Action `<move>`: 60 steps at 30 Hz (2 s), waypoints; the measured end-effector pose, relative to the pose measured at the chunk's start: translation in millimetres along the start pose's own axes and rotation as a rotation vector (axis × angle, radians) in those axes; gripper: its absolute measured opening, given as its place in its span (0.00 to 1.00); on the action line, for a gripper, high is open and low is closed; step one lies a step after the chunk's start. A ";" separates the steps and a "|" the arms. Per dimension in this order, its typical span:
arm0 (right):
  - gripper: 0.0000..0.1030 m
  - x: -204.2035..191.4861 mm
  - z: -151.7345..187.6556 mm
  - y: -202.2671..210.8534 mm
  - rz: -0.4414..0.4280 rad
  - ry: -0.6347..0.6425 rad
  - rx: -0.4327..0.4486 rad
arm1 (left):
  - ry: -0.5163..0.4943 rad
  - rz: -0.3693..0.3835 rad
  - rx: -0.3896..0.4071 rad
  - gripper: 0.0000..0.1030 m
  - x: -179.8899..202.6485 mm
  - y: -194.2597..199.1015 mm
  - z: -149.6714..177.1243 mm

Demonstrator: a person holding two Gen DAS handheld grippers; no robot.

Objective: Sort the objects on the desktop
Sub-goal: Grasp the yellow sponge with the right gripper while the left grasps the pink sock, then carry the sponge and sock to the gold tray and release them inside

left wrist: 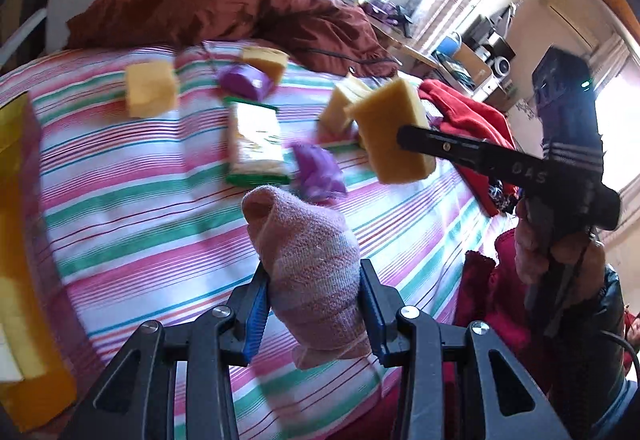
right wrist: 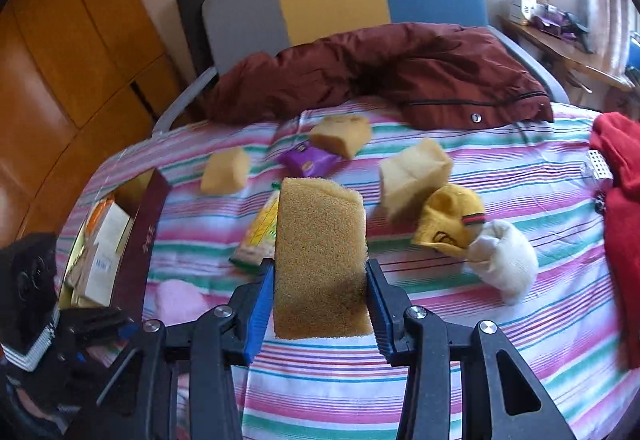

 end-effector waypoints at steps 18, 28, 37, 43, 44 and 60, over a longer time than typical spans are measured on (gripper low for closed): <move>0.43 -114.0 3.4 27.2 -0.143 0.170 -0.007 | 0.095 -0.143 0.273 0.40 -55.9 143.8 27.3; 0.43 -220.0 8.6 37.8 -0.340 0.234 -0.022 | 0.214 -0.313 0.448 0.40 -111.0 243.4 67.1; 0.46 -282.6 25.4 17.3 -0.369 0.273 -0.091 | 0.309 -0.421 0.413 0.43 -160.7 246.4 95.3; 0.52 -297.8 37.5 -1.2 -0.346 0.306 -0.135 | 0.347 -0.407 0.391 0.57 -171.1 236.3 99.1; 0.56 -298.0 39.3 -2.6 -0.345 0.308 -0.138 | 0.353 -0.408 0.397 0.57 -171.8 238.0 99.4; 0.65 -278.4 43.6 9.4 -0.321 0.285 -0.100 | 0.255 -0.441 0.454 0.57 -134.3 249.5 85.2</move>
Point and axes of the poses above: each gripper's, at about its wrist camera, not at the fingertips, and y roughly against the way its jaws point, x to its right, z to its underside, the point moved 3 cm from there along -y, roughly the way its jaws point, and after that the axes turned 15 degrees about z, right-handed, at the moved point
